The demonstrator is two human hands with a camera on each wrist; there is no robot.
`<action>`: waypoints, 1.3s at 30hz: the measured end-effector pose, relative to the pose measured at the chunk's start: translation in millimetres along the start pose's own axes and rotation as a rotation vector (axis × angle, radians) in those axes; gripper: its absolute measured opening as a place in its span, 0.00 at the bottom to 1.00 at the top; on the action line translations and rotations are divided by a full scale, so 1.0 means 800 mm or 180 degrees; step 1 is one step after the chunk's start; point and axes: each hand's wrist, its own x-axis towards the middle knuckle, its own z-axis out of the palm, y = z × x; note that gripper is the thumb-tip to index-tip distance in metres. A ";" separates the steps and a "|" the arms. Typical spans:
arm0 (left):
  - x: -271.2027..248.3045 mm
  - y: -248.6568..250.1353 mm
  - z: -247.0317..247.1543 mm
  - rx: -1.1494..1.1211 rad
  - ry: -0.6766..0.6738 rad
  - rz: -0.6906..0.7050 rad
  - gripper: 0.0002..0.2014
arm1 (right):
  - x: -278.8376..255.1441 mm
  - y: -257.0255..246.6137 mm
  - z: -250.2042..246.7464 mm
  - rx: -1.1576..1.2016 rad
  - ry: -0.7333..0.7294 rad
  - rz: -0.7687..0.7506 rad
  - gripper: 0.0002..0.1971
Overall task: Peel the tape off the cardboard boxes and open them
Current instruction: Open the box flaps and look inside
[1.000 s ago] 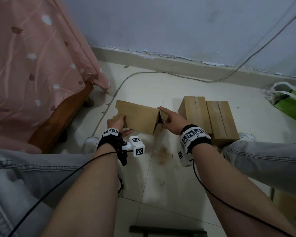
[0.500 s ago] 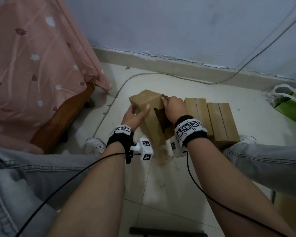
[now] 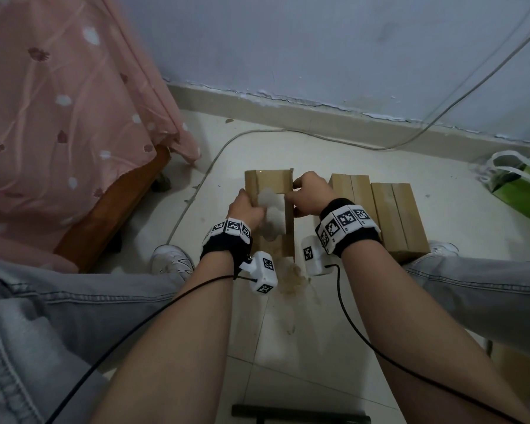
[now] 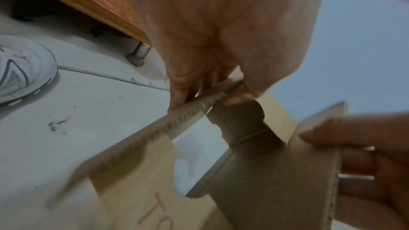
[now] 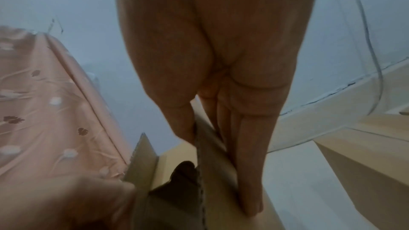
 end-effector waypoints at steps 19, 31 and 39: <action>0.011 -0.020 -0.023 0.0201 0.0624 -0.0188 0.20 | 0.034 0.067 0.019 0.1471 0.0404 0.1117 0.19; -0.004 -0.018 -0.020 0.0514 0.0220 -0.1004 0.48 | -0.021 0.027 0.005 0.0338 -0.0417 0.1325 0.18; 0.002 -0.026 -0.005 0.0619 0.0414 -0.0921 0.39 | -0.014 0.027 0.034 -0.1038 -0.0188 0.0675 0.16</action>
